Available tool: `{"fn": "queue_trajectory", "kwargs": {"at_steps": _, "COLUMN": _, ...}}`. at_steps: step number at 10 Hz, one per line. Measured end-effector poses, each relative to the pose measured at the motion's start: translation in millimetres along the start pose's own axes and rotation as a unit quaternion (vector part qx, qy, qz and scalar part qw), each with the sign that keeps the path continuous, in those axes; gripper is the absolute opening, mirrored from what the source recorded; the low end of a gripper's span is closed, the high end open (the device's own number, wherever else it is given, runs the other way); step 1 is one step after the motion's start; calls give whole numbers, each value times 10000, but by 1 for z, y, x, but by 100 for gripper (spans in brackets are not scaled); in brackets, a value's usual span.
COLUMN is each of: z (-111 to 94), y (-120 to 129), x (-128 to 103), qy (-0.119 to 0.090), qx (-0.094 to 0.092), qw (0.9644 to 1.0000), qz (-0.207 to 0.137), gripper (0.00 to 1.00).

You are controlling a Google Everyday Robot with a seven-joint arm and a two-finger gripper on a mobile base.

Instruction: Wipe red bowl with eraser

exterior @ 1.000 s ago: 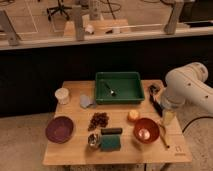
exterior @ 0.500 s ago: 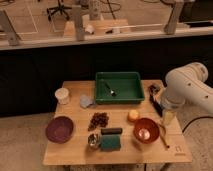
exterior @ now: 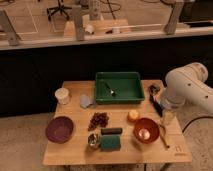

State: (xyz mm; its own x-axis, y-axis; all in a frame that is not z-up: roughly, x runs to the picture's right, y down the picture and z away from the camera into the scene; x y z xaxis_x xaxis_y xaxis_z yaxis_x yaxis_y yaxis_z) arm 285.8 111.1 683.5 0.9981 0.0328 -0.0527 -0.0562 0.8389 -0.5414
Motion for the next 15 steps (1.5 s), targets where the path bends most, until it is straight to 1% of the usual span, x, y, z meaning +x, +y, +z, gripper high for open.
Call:
{"fn": "queue_trajectory", "kwargs": {"at_steps": 1, "z": 2, "y": -2, "x": 0, "qy": 82, "qx": -57, "qw": 9999, "qz": -53, "gripper": 80}}
{"fn": "queue_trajectory", "kwargs": {"at_steps": 3, "z": 12, "y": -12, "x": -26, "qy": 38, "qx": -286, "qw": 9991, "qz": -303, "gripper": 80}}
{"fn": "queue_trajectory", "kwargs": {"at_steps": 4, "z": 19, "y": -13, "x": -42, "qy": 33, "qx": -429, "qw": 9980, "qz": -455, "gripper": 80}}
{"fn": "queue_trajectory", "kwargs": {"at_steps": 5, "z": 25, "y": -14, "x": -65, "qy": -30, "qx": -542, "qw": 9968, "qz": -589, "gripper": 80}}
{"fn": "queue_trajectory", "kwargs": {"at_steps": 6, "z": 32, "y": -14, "x": -89, "qy": -105, "qx": -612, "qw": 9955, "qz": -718, "gripper": 80}}
{"fn": "queue_trajectory", "kwargs": {"at_steps": 7, "z": 42, "y": -8, "x": -118, "qy": -217, "qx": -751, "qw": 9933, "qz": -850, "gripper": 80}}
{"fn": "queue_trajectory", "kwargs": {"at_steps": 8, "z": 49, "y": 1, "x": -142, "qy": -363, "qx": -863, "qw": 9908, "qz": -980, "gripper": 80}}
{"fn": "queue_trajectory", "kwargs": {"at_steps": 9, "z": 53, "y": 9, "x": -159, "qy": -522, "qx": -888, "qw": 9888, "qz": -1084, "gripper": 80}}
{"fn": "queue_trajectory", "kwargs": {"at_steps": 10, "z": 59, "y": 26, "x": -178, "qy": -757, "qx": -921, "qw": 9851, "qz": -1243, "gripper": 80}}
{"fn": "queue_trajectory", "kwargs": {"at_steps": 11, "z": 67, "y": 42, "x": -192, "qy": -1010, "qx": -949, "qw": 9802, "qz": -1416, "gripper": 80}}
{"fn": "queue_trajectory", "kwargs": {"at_steps": 12, "z": 77, "y": 54, "x": -201, "qy": -1235, "qx": -980, "qw": 9751, "qz": -1558, "gripper": 80}}
{"fn": "queue_trajectory", "kwargs": {"at_steps": 13, "z": 82, "y": 58, "x": -205, "qy": -1323, "qx": -1004, "qw": 9727, "qz": -1623, "gripper": 80}}
{"fn": "queue_trajectory", "kwargs": {"at_steps": 14, "z": 90, "y": 61, "x": -210, "qy": -1421, "qx": -1044, "qw": 9689, "qz": -1736, "gripper": 80}}
{"fn": "queue_trajectory", "kwargs": {"at_steps": 15, "z": 96, "y": 62, "x": -213, "qy": -1466, "qx": -1059, "qw": 9669, "qz": -1802, "gripper": 80}}
